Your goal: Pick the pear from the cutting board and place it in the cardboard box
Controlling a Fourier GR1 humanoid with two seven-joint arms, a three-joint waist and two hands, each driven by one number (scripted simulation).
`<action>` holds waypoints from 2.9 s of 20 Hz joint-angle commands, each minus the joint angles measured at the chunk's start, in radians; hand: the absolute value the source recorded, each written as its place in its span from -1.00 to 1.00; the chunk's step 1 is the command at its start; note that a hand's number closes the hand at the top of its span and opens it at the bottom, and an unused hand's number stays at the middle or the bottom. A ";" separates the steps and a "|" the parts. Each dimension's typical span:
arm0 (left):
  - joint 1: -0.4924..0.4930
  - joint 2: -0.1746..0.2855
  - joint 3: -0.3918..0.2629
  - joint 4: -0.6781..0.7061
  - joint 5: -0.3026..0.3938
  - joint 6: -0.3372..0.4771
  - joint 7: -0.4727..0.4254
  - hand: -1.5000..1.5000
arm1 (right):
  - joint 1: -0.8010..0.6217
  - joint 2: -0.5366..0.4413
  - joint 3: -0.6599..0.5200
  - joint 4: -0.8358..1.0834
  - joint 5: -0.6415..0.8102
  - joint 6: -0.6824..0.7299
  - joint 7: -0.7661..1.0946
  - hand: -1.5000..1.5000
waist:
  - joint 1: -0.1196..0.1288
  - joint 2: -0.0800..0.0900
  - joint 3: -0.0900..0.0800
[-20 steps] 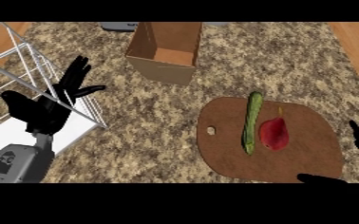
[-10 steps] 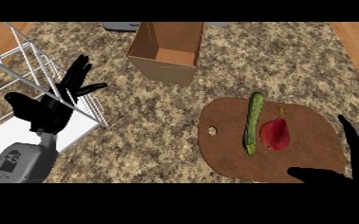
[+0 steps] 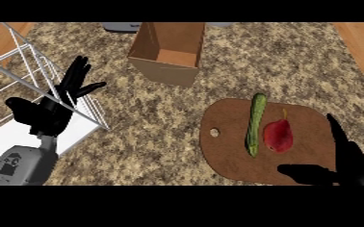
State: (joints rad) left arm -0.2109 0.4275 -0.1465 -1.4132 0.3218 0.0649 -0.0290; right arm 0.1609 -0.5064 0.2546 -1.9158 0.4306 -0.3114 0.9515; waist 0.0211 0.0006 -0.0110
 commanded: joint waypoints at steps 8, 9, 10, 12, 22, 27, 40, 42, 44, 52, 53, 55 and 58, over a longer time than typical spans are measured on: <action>0.099 0.028 -0.026 0.024 -0.178 0.160 0.033 0.00 | -0.061 0.094 0.063 0.050 0.119 -0.015 0.069 -1.00 | -0.004 -0.002 0.012; 0.123 0.046 -0.021 0.013 -0.174 0.144 0.029 0.00 | -0.052 0.104 0.045 0.114 0.103 -0.033 0.021 -1.00 | 0.003 -0.001 0.013; 0.071 0.026 -0.028 0.028 -0.202 0.189 0.061 0.00 | -0.075 0.087 0.035 0.035 0.097 0.006 0.076 -1.00 | -0.012 -0.002 0.012; 0.138 0.025 -0.039 -0.007 -0.204 0.169 0.029 0.00 | -0.078 0.094 0.042 0.048 0.111 0.010 0.082 -1.00 | 0.000 -0.004 0.012; 0.155 0.000 -0.014 0.007 -0.242 0.158 0.015 0.00 | -0.139 0.175 0.037 0.209 0.137 -0.018 0.010 -1.00 | 0.003 0.000 0.012; 0.131 -0.044 -0.020 0.002 -0.269 0.183 0.059 0.00 | -0.114 0.172 0.052 0.170 0.122 0.041 0.034 -1.00 | -0.014 -0.002 0.011; 0.195 -0.062 -0.019 -0.055 -0.319 0.179 0.072 0.00 | -0.186 0.131 -0.016 0.277 0.321 -0.020 -0.016 1.00 | -0.011 -0.002 0.011; 0.131 -0.025 0.028 -0.059 -0.292 0.137 0.110 0.00 | -0.205 0.200 0.017 0.298 0.412 -0.087 -0.002 1.00 | -0.013 -0.001 0.011; 0.144 -0.045 0.031 -0.044 -0.294 0.148 0.114 0.00 | -0.144 0.146 -0.004 0.175 0.404 -0.021 0.030 1.00 | -0.023 -0.002 0.010; -0.047 -0.082 -0.048 -0.021 -0.294 0.090 0.128 0.00 | -0.487 -0.124 0.193 0.346 0.329 0.285 -0.557 1.00 | 0.184 0.057 0.014; -0.055 -0.097 -0.056 -0.010 -0.291 0.091 0.140 0.00 | -0.518 -0.152 0.185 0.359 0.317 0.298 -0.618 1.00 | 0.183 0.055 0.015; -0.053 -0.104 -0.059 -0.003 -0.295 0.097 0.143 0.00 | -0.558 -0.197 0.159 0.417 0.277 0.313 -0.743 1.00 | 0.176 0.050 0.017; -0.066 -0.095 -0.056 0.004 -0.306 0.101 0.156 0.00 | -0.663 -0.226 0.100 0.491 0.170 0.368 -0.914 1.00 | 0.161 0.041 0.017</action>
State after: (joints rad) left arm -0.3357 0.3231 -0.1799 -1.4201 0.0498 0.1525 0.1152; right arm -0.3981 -0.6758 0.3865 -1.5018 0.6865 -0.0102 0.2374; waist 0.1703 0.0451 0.0086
